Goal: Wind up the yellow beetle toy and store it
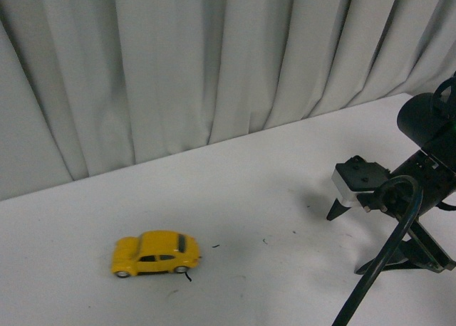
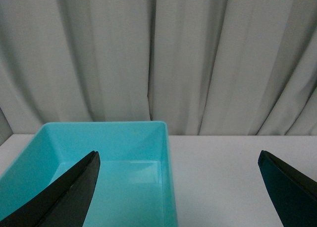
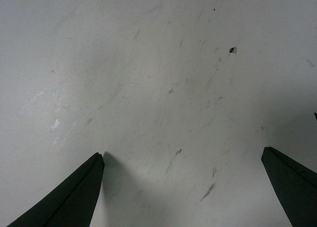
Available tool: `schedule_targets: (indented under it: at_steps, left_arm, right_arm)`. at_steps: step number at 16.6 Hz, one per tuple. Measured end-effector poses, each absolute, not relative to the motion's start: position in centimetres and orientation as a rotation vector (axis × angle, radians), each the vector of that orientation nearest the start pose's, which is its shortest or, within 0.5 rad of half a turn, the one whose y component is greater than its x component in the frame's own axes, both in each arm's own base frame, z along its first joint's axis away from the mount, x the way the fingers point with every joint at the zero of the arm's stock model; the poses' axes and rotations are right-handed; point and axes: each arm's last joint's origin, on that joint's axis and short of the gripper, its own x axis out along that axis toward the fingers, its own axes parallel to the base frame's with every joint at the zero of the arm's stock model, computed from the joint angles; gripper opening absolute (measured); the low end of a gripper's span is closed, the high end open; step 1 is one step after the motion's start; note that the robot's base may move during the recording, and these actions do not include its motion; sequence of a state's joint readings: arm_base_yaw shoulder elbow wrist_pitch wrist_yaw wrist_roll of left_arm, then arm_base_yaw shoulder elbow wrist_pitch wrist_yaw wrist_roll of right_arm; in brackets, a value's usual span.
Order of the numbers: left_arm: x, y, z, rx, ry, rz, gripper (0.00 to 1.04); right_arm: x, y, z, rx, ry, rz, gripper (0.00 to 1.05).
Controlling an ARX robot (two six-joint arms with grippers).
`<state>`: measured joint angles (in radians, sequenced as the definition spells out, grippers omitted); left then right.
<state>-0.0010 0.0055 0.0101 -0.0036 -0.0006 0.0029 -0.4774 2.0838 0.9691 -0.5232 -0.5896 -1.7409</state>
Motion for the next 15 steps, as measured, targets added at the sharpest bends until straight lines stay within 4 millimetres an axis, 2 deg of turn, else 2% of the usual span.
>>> schedule_targets:
  at_steps: [9,12,14,15]
  left_arm:
    - [9.7,0.0,16.6,0.003,-0.001,0.000,0.98]
    - [9.7,0.0,16.6,0.003,-0.001,0.000,0.98]
    - [9.7,0.0,16.6,0.003,-0.001,0.000,0.98]
    - [9.7,0.0,16.6,0.003,-0.001,0.000,0.98]
  right_arm:
    - [28.3,-12.3,4.8,-0.640,0.806,1.111,0.98]
    - [29.2,-12.0,5.3,-0.695,0.754,1.096,0.98]
    - [30.4,-11.5,6.4,-0.745,0.681,1.089,0.98]
    - [31.5,-11.4,7.7,-0.792,0.608,1.071,0.98]
